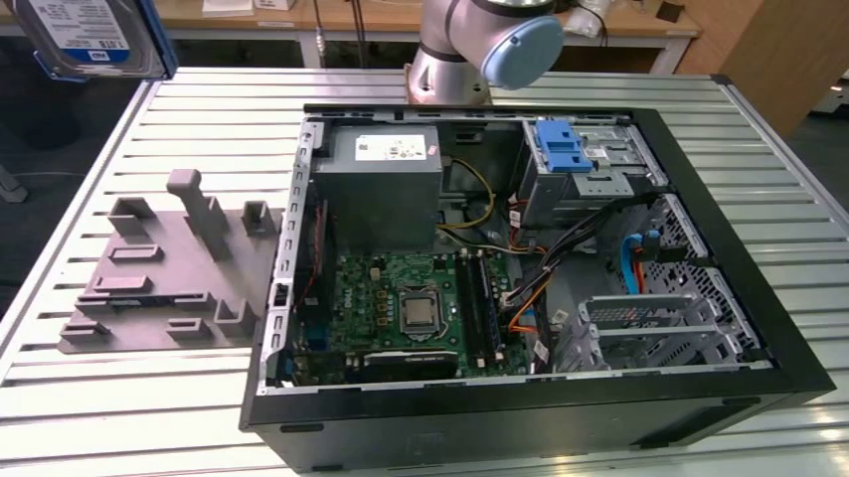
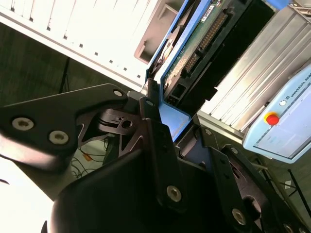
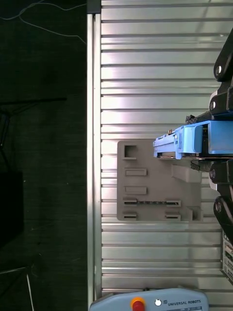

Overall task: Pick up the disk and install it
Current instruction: 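Pick up the disk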

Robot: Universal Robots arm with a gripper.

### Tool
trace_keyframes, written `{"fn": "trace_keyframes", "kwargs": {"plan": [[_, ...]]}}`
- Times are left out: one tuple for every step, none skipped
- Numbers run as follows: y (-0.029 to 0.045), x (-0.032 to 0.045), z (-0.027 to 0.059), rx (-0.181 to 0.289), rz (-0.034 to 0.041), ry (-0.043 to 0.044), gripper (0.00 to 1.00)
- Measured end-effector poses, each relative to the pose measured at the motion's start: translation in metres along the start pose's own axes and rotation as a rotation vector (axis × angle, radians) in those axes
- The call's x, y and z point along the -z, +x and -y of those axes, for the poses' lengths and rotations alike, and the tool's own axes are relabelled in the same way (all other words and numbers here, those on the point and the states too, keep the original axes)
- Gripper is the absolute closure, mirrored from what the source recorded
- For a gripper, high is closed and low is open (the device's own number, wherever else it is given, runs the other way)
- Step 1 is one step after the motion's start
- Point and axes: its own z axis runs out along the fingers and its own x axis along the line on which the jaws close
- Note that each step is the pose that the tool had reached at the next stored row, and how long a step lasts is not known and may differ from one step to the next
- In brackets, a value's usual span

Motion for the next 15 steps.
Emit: {"fn": "trace_keyframes", "kwargs": {"plan": [[0.0000,0.0000,0.0012,0.000,0.0000,0.0000,0.64],[0.0000,0.0000,0.0026,0.000,0.0000,0.0000,0.64],[-0.0001,0.0000,0.0040,0.000,0.0001,0.0000,0.64],[-0.0001,0.0000,0.0053,0.000,0.0000,0.0001,0.64],[-0.0001,0.0000,0.0066,0.000,0.0001,0.0001,0.64],[-0.0001,0.0001,0.0079,0.000,0.0001,0.0001,0.64],[-0.0001,0.0001,0.0093,0.000,0.0001,0.0001,0.64],[-0.0002,0.0001,0.0105,0.000,0.0001,0.0001,0.64],[-0.0002,0.0001,0.0119,0.000,0.0000,0.0000,0.64],[-0.0002,0.0001,0.0132,0.000,0.0001,0.0001,0.64],[-0.0002,0.0002,0.0146,0.000,0.0000,0.0000,0.64],[-0.0002,0.0002,0.0159,0.000,0.0000,0.0001,0.64],[-0.0003,0.0002,0.0171,0.000,0.0000,0.0000,0.64],[-0.0003,0.0003,0.0182,0.000,0.0000,0.0000,0.64],[-0.0003,0.0002,0.0191,0.000,0.0001,0.0001,0.64]]}}
